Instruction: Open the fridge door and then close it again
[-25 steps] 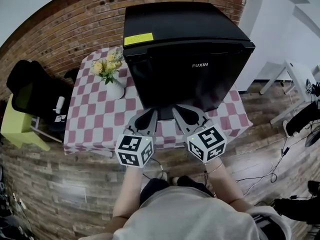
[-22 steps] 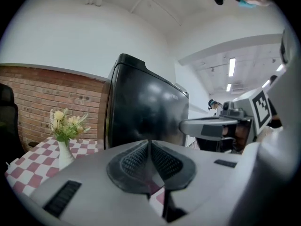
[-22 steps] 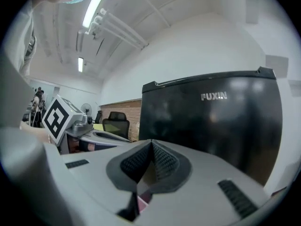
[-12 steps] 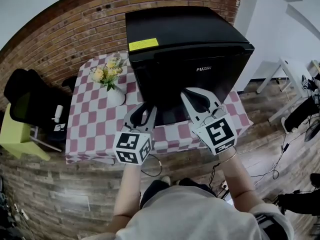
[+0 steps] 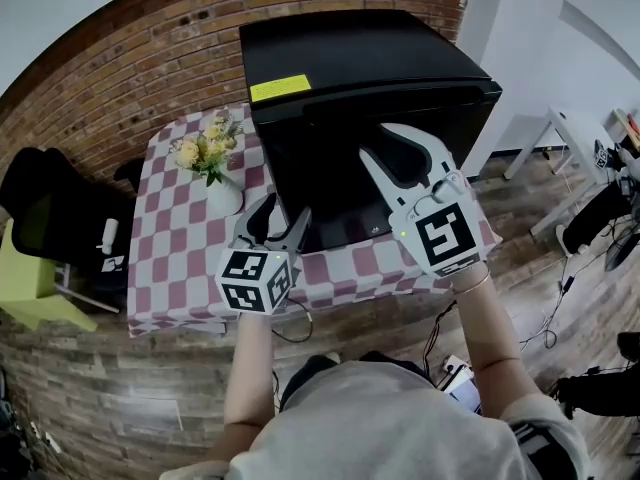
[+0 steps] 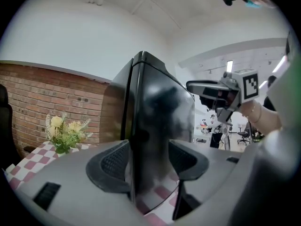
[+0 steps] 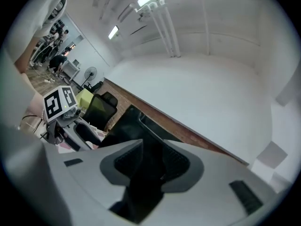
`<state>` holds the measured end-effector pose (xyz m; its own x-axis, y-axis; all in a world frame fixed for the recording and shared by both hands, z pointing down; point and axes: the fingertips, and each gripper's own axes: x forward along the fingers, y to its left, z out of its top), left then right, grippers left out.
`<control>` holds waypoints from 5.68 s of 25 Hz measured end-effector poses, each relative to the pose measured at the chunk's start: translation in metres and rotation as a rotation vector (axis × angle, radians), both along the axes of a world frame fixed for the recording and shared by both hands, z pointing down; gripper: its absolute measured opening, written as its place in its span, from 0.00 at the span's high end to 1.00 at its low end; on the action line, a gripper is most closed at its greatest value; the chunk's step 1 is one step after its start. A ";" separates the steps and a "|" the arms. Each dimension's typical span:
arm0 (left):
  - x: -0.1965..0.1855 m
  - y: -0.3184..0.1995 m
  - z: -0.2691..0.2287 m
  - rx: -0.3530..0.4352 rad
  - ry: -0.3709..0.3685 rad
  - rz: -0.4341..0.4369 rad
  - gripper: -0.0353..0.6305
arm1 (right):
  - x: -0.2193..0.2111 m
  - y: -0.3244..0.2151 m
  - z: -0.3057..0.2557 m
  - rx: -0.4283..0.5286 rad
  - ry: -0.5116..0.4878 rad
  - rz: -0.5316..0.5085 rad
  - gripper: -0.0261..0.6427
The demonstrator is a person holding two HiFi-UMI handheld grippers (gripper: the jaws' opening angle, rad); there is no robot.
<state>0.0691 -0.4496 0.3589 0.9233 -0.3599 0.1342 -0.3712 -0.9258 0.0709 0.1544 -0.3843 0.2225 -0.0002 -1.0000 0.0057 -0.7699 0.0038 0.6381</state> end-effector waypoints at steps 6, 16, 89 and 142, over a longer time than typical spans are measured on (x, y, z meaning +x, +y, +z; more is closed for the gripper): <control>0.007 -0.008 0.000 -0.002 0.005 0.025 0.56 | 0.004 -0.011 -0.015 -0.025 0.141 -0.005 0.65; 0.010 -0.019 0.007 0.015 -0.033 0.063 0.57 | -0.006 -0.030 0.009 -0.223 0.341 -0.107 0.57; -0.034 0.175 0.013 -0.003 -0.042 0.150 0.70 | -0.040 0.153 0.046 -0.107 -0.189 -0.117 0.64; 0.048 0.442 0.023 0.081 -0.033 0.787 0.71 | -0.014 0.348 0.124 0.098 -0.668 0.221 0.65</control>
<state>0.1169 -0.0077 0.3817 0.9068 0.3869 0.1676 0.3937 -0.9192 -0.0079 0.1402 -0.0363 0.3462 0.2304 -0.9730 -0.0147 -0.9729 -0.2307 0.0184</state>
